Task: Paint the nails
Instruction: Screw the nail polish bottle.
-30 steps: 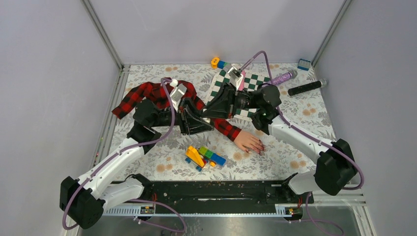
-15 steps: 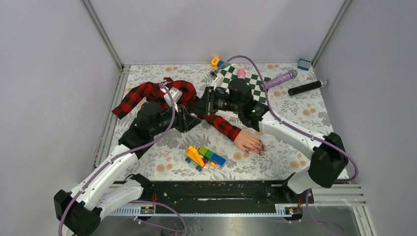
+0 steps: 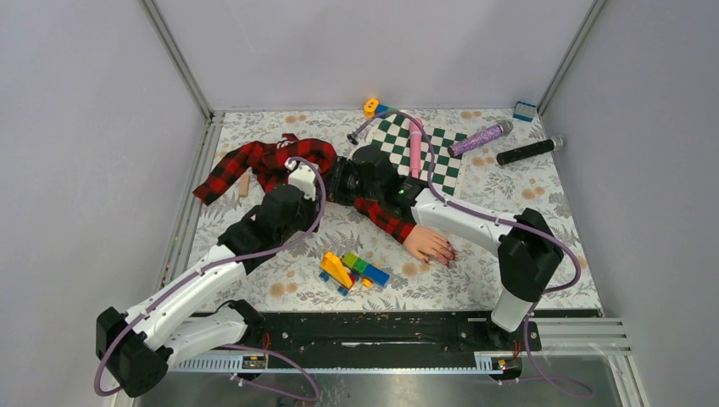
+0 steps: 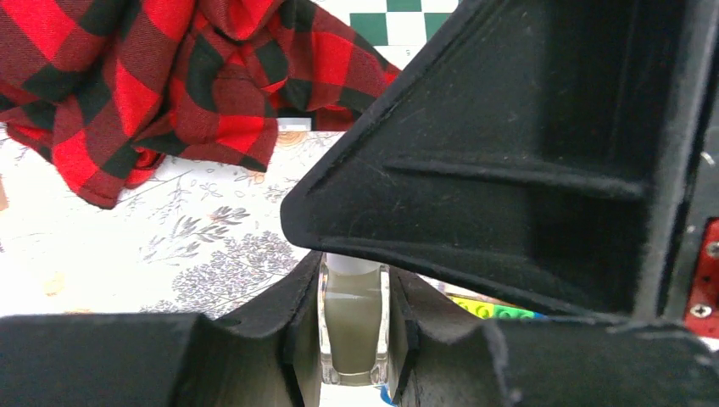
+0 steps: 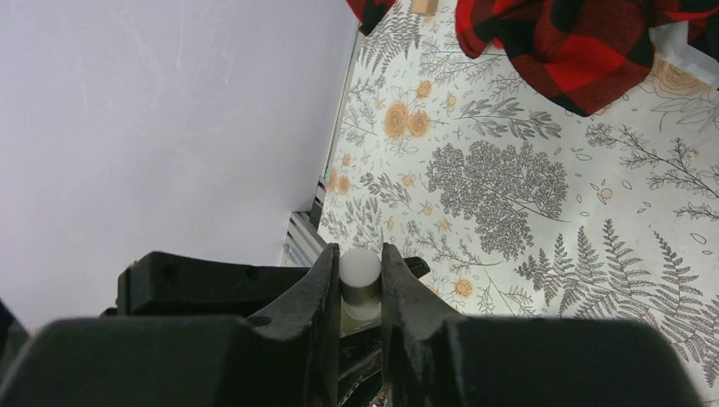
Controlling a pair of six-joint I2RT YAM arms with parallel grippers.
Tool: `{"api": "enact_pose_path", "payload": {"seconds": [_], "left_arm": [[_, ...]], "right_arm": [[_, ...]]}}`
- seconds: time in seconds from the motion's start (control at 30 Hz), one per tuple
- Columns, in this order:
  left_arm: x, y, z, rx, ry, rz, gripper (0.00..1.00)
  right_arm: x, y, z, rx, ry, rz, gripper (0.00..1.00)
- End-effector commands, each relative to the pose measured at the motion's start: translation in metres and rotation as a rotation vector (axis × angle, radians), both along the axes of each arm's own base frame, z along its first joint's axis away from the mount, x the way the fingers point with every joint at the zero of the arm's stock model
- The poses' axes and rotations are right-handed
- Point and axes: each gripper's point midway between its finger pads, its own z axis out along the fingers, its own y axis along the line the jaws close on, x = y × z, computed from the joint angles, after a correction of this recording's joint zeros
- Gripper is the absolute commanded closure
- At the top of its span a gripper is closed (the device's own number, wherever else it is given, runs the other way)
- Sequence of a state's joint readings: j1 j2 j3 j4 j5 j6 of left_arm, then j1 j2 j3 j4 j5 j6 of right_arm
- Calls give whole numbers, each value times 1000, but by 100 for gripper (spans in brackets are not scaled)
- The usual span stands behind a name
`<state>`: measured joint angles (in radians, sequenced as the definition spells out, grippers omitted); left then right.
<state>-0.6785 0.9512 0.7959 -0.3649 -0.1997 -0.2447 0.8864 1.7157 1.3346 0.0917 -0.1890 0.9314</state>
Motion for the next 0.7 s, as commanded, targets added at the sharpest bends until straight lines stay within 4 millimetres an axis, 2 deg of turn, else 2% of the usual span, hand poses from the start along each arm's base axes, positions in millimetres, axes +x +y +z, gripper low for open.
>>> {"api": "enact_pose_path", "payload": {"seconds": [0.0, 0.1, 0.13, 0.2, 0.33, 0.37, 0.53, 0.6, 0.67], "left_arm": [[34, -13, 75, -83, -256, 51, 100], [32, -16, 75, -88, -255, 35, 100], [31, -17, 76, -93, -257, 27, 100], [29, -20, 78, -106, -264, 3, 100], [24, -29, 83, -138, -273, -49, 100], [22, -31, 83, -143, -270, -65, 100], [15, -44, 88, -172, -278, -148, 100], [13, -46, 90, -180, -279, -165, 100], [14, -46, 88, -168, -271, -164, 100]], "right_arm": [[-51, 27, 0, 13, 144, 89, 100], [-49, 23, 8, 12, 101, 79, 100], [-47, 21, 11, 11, 83, 76, 97], [-44, 16, 18, 13, 45, 70, 79], [-28, -3, 37, 16, -42, 38, 54], [-21, -11, 42, 17, -64, 21, 44], [11, -58, 68, 37, -143, -61, 33], [25, -80, 79, 45, -196, -80, 19], [28, -97, 88, 49, -259, -79, 14]]}}
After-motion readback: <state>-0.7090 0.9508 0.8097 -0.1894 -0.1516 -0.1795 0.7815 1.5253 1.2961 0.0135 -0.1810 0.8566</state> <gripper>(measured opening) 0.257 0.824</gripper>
